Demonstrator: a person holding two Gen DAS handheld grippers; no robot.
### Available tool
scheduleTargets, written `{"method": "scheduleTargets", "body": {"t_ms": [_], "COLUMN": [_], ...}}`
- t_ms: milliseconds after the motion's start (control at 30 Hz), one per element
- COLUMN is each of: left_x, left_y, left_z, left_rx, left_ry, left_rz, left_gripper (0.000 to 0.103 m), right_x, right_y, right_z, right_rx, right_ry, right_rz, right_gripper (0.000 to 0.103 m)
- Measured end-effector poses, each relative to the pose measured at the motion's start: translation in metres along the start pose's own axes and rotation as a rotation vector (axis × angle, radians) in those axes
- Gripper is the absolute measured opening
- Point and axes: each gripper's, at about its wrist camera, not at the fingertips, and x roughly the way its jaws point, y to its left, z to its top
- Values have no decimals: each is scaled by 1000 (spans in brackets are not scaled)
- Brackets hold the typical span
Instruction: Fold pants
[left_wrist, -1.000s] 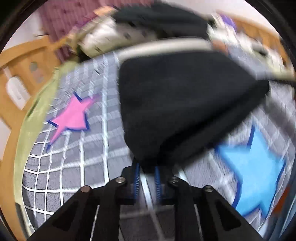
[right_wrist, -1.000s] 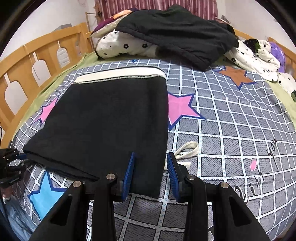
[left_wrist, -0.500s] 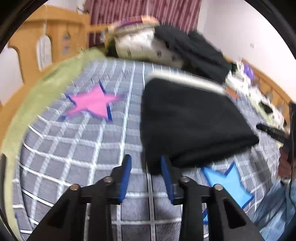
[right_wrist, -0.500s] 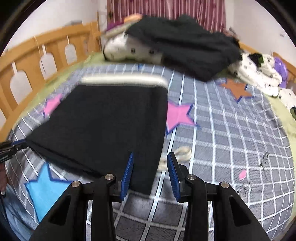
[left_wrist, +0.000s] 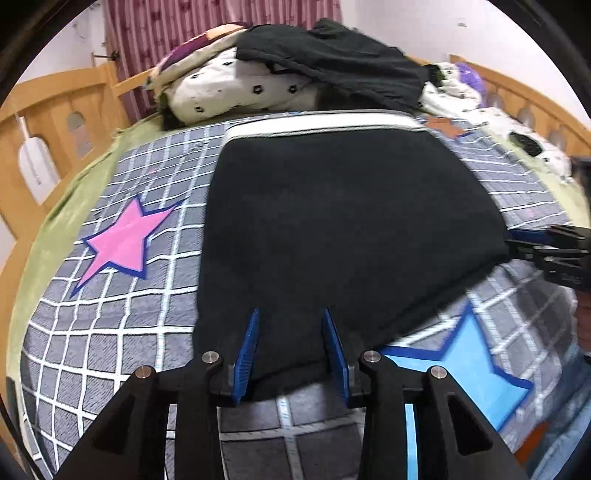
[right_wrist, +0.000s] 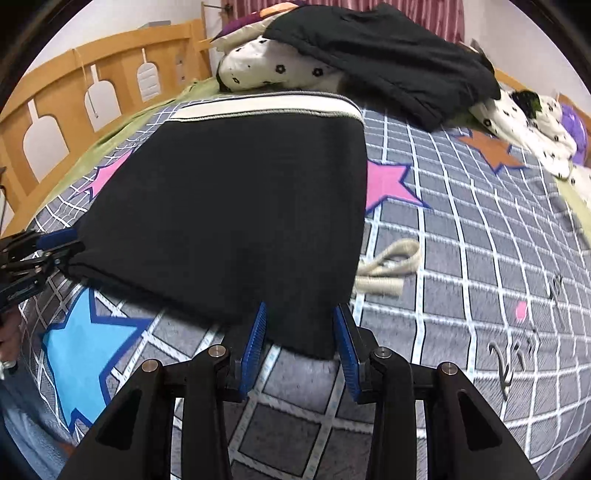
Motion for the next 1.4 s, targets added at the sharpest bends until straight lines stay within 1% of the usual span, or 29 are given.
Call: {"method": "scheduleTargets", "body": {"t_ms": [67,100,133,200,267,333,367,400,433,467,500,567,633,667,700,767,833,900,933,967,1033,1067,1100,1133,1200,1267,1333,1367,1400], "left_x": [-8,-13,-16,-11,0,14,21,29,35,37,33,24,17,14,9,-4,-12,-14,-13,-10,-2,1,2,1,-2,-2,1,3,3], "left_y": [10,15,19,19,9,-10,-20,-30,-33,-35,-31,-20,-9,-5,-2,4,15,28,33,36,38,37,35,31,23,18,16,14,11], "left_z": [4,8,13,26,38,41,38,32,26,19,11,5,-3,-7,-9,-9,-1,13,20,26,40,42,40,36,23,13,6,2,0], "left_rx": [-24,-50,-81,-116,-123,-93,-57,-1,29,52,65,52,33,36,38,7,-30,-58,-63,-67,-58,-44,-23,2,50,69,71,84,101], "left_ry": [-17,-49,-84,-107,-93,-71,-54,-24,-10,-9,-29,-40,-36,-42,-48,-67,-85,-105,-110,-110,-65,-35,-17,-9,-11,4,10,8,0], "left_rz": [-19,-38,-71,-137,-212,-271,-274,-251,-219,-197,-197,-210,-217,-199,-200,-240,-268,-238,-234,-236,-276,-318,-342,-346,-338,-337,-291,-259,-228], "left_gripper": [33,37,41,45,45,45,45,45,45,45,45,47,47,47,47,47,47,47,47,47,47,47,48,52,55,55,55,55,55], "right_x": [-4,-11,-22,-39,-45,-37,-27,-17,-7,-5,-6,-8,-5,-2,0,-9,-30,-50,-57,-59,-53,-48,-43,-40,-37,-37,-30,-27,-23], "right_y": [0,-2,-4,-6,-1,10,19,27,35,41,47,50,38,31,26,19,6,-6,-11,-12,-13,-13,-10,-7,9,27,44,50,55], "right_z": [3,6,11,20,32,41,42,40,35,29,20,11,1,-4,-7,-6,0,12,21,28,49,55,58,57,45,31,18,14,10], "right_rx": [-13,-13,0,14,19,27,18,-4,-38,-72,-136,-204,-179,-163,-155,-140,-125,-102,-96,-95,-98,-98,-96,-101,-166,-258,-339,-359,-368], "right_ry": [0,-15,-59,-139,-192,-189,-168,-145,-124,-133,-151,-135,-79,-50,-35,-54,-116,-182,-216,-225,-217,-205,-187,-175,-161,-152,-130,-126,-121], "right_rz": [9,21,36,63,108,185,224,239,218,187,156,121,122,126,120,150,230,285,273,255,263,272,284,300,316,301,270,244,211], "right_gripper": [37,37,37,38,38,39,39,40,40,40,40,40,40,38,33,30,30,30,30,30,32,35,37,38,45,45,45,45,43]}}
